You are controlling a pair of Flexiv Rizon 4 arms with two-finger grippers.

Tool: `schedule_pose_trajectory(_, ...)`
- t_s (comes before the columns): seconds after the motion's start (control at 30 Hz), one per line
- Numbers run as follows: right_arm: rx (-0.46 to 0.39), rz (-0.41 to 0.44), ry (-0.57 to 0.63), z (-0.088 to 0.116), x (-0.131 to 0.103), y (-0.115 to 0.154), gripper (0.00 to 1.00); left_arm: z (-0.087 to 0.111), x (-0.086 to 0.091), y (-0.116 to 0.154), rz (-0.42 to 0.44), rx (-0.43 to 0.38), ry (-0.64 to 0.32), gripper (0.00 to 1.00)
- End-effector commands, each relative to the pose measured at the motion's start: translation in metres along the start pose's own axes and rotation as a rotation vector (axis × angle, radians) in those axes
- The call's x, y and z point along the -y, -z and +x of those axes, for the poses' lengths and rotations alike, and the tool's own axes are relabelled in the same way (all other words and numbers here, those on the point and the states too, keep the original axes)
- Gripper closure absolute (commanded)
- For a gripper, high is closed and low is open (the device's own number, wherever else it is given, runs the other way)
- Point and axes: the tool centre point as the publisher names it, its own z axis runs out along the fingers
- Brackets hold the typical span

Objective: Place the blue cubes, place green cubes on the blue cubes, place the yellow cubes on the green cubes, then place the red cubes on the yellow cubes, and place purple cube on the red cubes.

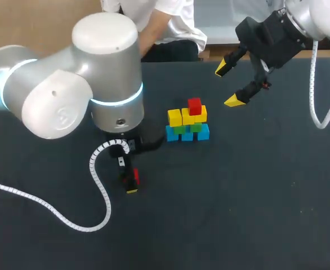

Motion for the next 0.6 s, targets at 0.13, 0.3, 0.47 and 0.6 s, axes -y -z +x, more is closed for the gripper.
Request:
schedule_pose_trajectory(0.13, 0.0, 0.0, 0.0, 0.0, 0.0, 0.0, 0.0, 0.001, -0.016, -0.003, 0.029, 0.012, -0.006, 0.0)
schedule_pose_trajectory(0.3, 0.0, 0.0, 0.0, 0.0, 0.0, 0.0, 0.0, -0.007, -0.02, -0.009, 0.043, -0.005, -0.019, 0.0)
schedule_pose_trajectory(0.47, 0.0, 0.0, 0.0, 0.0, 0.0, 0.0, 0.0, -0.011, -0.026, -0.014, 0.052, -0.01, -0.022, 0.0)
schedule_pose_trajectory(0.6, 0.0, 0.0, 0.0, 0.0, 0.0, 0.0, 0.0, -0.011, -0.028, -0.015, 0.053, -0.016, -0.019, 0.0)
